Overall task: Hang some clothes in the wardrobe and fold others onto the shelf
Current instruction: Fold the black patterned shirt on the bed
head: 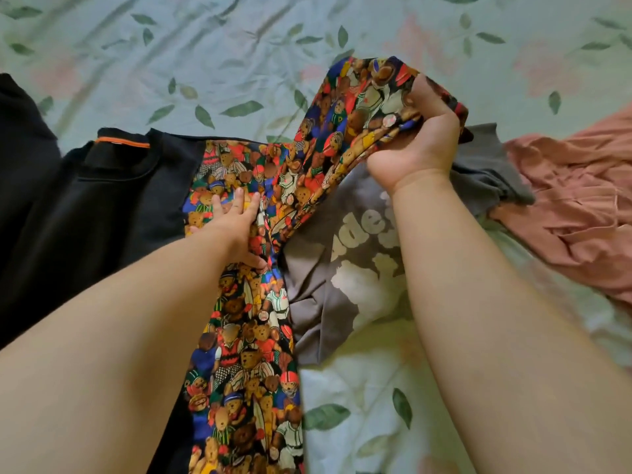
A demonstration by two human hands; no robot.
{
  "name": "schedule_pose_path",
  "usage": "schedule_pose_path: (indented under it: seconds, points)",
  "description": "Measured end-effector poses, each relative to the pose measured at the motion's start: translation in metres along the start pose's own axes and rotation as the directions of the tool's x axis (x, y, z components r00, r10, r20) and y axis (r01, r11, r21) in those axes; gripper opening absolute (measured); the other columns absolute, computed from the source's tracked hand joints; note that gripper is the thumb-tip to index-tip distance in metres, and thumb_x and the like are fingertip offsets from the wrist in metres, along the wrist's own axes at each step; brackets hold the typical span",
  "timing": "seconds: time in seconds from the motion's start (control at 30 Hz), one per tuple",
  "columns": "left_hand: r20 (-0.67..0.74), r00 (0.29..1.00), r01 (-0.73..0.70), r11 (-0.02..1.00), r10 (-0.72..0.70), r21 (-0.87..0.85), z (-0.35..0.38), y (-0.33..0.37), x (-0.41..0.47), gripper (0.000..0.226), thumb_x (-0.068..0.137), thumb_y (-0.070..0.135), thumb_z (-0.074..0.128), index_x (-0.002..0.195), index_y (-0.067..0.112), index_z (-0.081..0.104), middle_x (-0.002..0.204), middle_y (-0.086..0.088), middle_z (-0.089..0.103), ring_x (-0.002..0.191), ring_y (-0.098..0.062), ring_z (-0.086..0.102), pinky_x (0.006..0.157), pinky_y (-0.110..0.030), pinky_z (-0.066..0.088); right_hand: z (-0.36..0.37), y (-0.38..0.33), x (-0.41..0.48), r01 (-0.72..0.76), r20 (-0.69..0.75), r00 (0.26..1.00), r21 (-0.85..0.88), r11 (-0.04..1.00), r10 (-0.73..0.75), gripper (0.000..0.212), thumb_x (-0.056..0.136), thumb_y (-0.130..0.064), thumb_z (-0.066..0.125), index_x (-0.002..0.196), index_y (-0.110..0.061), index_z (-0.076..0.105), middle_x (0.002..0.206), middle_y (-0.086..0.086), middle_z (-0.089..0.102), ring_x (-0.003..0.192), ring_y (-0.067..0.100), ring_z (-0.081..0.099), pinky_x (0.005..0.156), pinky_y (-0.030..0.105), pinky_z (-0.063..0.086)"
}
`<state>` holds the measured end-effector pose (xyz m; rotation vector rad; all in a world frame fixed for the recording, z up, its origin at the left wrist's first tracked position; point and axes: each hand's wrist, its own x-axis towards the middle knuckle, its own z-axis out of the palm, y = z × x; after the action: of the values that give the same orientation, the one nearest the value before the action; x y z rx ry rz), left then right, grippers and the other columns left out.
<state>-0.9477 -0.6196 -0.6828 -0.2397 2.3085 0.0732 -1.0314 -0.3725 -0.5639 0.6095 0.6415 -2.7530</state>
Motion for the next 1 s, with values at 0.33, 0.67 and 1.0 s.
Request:
schedule_pose_path:
  seconds: [0.33,0.67,1.0]
  points:
    - [-0.198,0.969,0.065,0.927,-0.146,-0.370,-0.046,0.053,-0.012,0.060,0.082,0.021,0.069,0.138,0.010,0.050,0.123,-0.014,0.061,0.105,-0.032,0.062,0.087,-0.039,0.054,-0.019,-0.080,-0.035,0.125,-0.171,0.975,-0.118,0.985,-0.144,0.048,0.087,-0.029,0.064,0.130,-0.009,0.062,0.124,0.019,0.066,0.117,0.042,0.059,0.103,0.065,0.038]
    - [-0.381,0.923,-0.284,0.772,0.059,-0.568,-0.034,0.161,-0.028,0.068,0.102,0.058,0.026,0.157,0.019,0.023,0.163,-0.006,0.023,0.151,-0.027,0.019,0.121,-0.052,0.018,-0.012,-0.110,-0.037,0.130,-0.268,0.900,-0.590,0.797,-0.345,0.063,0.096,-0.059,0.042,0.148,-0.024,0.035,0.149,0.005,0.046,0.133,0.032,0.048,0.107,0.060,0.040]
    - [-0.318,0.944,-0.037,0.927,-0.090,-0.372,0.010,0.008,-0.077,0.058,0.105,0.040,0.036,0.157,0.017,0.023,0.164,-0.006,0.019,0.151,-0.029,0.016,0.120,-0.050,0.023,0.042,-0.055,-0.050,0.206,-0.189,0.823,-0.780,0.590,-0.536,0.051,0.105,-0.044,0.036,0.142,-0.010,0.044,0.113,-0.005,0.052,0.106,0.016,0.050,0.098,0.033,0.040]
